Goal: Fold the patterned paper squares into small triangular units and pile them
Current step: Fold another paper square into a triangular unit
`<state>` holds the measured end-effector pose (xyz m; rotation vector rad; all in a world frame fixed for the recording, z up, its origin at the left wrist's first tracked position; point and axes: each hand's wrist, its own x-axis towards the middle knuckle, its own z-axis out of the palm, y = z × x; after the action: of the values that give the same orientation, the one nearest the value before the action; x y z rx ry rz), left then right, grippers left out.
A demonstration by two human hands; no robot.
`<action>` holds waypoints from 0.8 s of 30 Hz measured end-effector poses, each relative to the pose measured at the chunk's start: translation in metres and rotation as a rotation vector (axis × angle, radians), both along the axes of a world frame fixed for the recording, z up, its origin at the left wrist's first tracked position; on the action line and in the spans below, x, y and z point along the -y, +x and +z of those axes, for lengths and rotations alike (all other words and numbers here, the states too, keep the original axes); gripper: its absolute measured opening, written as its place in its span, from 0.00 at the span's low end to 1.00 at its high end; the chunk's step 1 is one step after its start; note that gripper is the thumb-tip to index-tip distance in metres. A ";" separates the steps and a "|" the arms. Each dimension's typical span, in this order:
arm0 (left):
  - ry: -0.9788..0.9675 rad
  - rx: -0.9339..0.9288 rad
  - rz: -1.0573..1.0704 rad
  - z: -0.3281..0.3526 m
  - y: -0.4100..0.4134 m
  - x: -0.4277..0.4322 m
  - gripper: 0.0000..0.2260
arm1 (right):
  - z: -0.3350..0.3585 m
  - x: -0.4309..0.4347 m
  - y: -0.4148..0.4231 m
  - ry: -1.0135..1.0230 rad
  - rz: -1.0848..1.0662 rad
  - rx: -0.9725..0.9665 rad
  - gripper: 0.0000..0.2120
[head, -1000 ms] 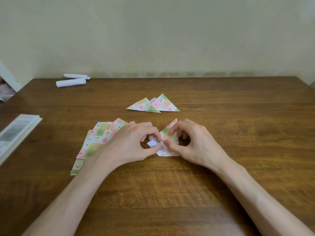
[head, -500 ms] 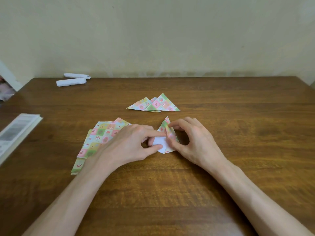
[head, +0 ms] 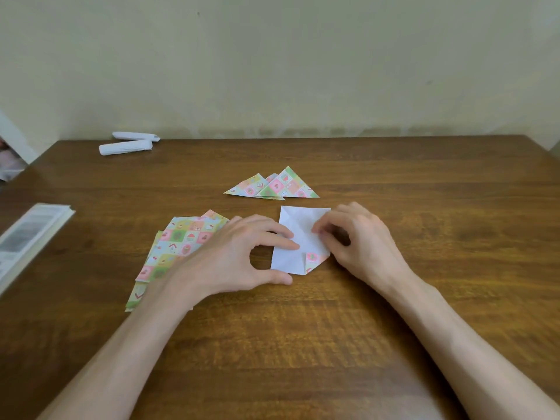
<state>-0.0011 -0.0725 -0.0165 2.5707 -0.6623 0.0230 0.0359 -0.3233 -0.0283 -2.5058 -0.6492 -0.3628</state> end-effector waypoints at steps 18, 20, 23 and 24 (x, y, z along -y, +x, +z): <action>-0.041 0.162 0.011 0.003 -0.002 0.010 0.15 | 0.019 0.029 0.002 -0.030 0.283 -0.273 0.06; -0.056 0.164 0.005 0.003 -0.002 0.009 0.13 | 0.019 0.029 0.003 -0.027 0.274 -0.292 0.05; -0.048 0.151 0.012 0.003 -0.001 0.008 0.13 | 0.019 0.029 0.003 -0.010 0.248 -0.319 0.04; -0.048 0.146 0.017 0.003 -0.001 0.008 0.13 | 0.019 0.028 0.003 -0.007 0.243 -0.323 0.04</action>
<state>-0.0025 -0.0808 -0.0131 2.5457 -0.6847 0.2316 0.0388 -0.3517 -0.0096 -2.3810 -0.8081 0.1310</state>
